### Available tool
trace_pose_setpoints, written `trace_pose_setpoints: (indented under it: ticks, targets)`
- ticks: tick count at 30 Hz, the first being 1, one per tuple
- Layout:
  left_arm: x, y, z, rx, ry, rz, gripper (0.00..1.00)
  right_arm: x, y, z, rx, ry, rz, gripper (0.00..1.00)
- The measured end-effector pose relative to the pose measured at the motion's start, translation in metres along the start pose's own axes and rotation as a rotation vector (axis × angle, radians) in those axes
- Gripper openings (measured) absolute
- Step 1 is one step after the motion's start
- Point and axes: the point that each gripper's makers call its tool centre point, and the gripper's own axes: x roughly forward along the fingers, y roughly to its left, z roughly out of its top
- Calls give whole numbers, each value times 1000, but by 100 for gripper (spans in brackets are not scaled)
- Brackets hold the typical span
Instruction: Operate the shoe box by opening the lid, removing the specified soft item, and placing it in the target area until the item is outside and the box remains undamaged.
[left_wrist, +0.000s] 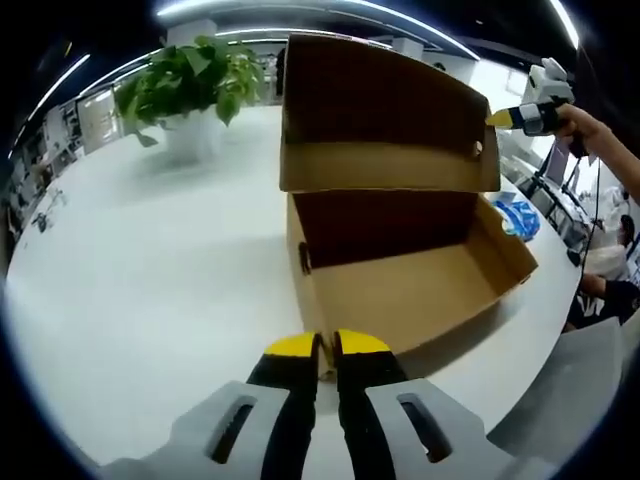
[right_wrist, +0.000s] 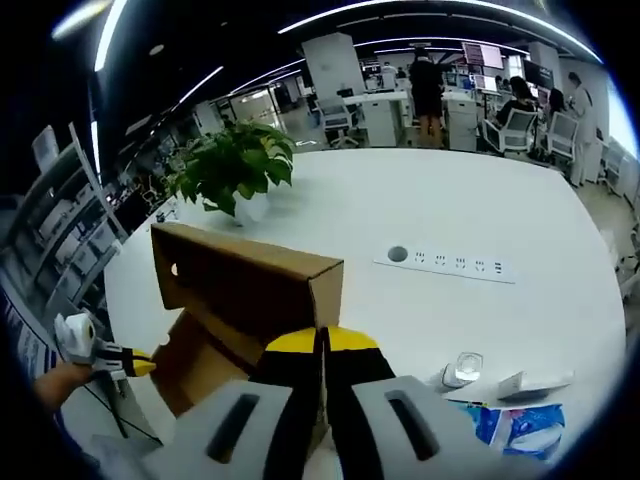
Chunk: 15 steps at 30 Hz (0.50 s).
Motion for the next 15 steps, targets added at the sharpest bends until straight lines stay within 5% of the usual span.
trace_pose_setpoints:
  ticks: [15]
  targets:
    - [0, -1, 0, 33, -3, -13, 4, -19, 7, -11, -11, -45, -14, 0]
